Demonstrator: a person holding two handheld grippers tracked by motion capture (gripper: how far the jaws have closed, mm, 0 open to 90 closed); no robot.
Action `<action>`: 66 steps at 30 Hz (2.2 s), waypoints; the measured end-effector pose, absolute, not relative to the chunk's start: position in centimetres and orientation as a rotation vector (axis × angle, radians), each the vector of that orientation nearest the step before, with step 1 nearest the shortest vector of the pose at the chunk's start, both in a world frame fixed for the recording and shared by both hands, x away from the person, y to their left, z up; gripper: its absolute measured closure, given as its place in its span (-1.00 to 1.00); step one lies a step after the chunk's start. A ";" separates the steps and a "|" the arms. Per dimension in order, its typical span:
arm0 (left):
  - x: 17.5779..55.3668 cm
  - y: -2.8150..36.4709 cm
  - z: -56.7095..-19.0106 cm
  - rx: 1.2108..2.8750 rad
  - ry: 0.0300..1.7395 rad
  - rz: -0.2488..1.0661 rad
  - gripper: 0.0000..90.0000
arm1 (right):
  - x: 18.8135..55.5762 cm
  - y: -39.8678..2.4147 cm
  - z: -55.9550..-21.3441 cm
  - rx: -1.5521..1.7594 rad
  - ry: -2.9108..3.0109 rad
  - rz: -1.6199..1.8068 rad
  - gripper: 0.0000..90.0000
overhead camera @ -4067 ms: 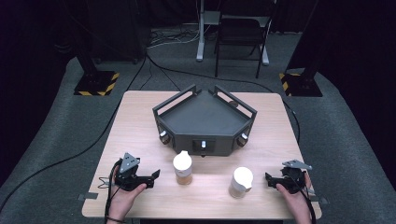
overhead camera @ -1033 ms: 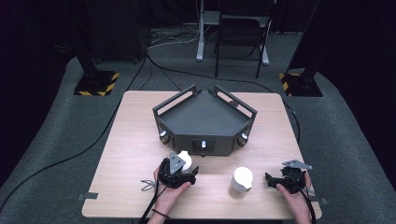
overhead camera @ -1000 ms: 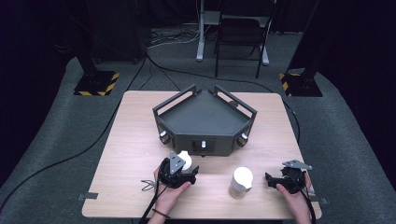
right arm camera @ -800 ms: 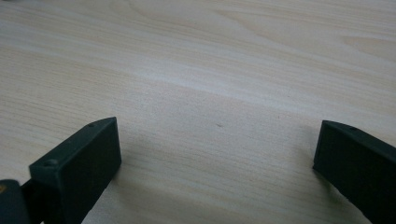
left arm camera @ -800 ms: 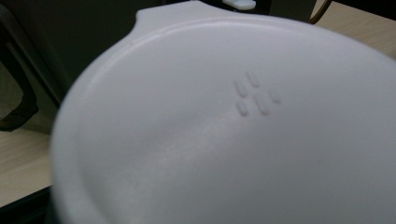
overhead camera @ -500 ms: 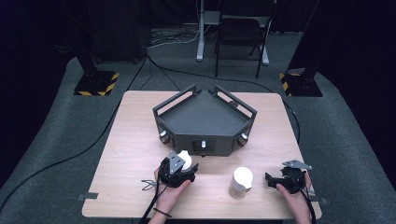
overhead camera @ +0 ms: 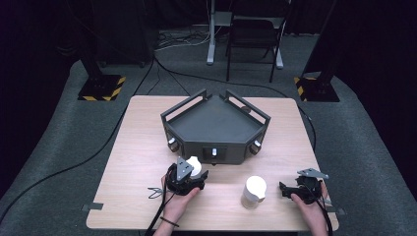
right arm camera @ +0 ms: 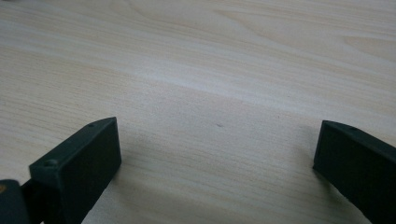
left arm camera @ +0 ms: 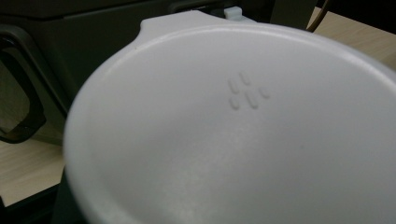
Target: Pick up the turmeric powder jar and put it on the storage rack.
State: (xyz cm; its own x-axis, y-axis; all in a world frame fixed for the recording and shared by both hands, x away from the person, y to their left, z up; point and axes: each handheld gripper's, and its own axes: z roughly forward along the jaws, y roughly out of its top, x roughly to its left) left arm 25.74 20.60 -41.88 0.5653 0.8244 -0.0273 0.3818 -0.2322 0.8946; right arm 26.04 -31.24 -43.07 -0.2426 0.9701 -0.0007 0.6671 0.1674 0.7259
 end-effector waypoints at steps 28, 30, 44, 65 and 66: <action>27.3 21.9 -37.1 1.849 0.930 0.600 -0.31 | 26.0 -31.2 -43.1 1.544 1.978 0.850 -1.00; 27.4 22.0 -36.7 1.848 0.930 0.599 -0.31 | 26.0 -31.2 -43.1 1.544 1.978 0.850 -1.00; 28.3 22.5 -33.9 1.837 0.908 0.627 -0.31 | 26.0 -31.2 -43.1 1.544 1.979 0.850 -1.00; 30.1 23.3 -30.8 1.808 0.908 0.619 -0.31 | 26.0 -31.2 -43.1 1.544 1.979 0.850 -1.00; 30.3 23.3 -30.7 1.806 0.908 0.618 -0.31 | 26.0 -31.2 -43.1 1.544 1.979 0.850 -1.00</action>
State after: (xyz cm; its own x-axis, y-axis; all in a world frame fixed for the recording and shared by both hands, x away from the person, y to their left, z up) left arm 30.26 23.26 -30.69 0.5904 0.8070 0.0112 0.3065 -0.2370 0.9219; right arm 26.04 -31.24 -43.07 -0.2428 0.9701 -0.0008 0.6672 0.1676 0.7258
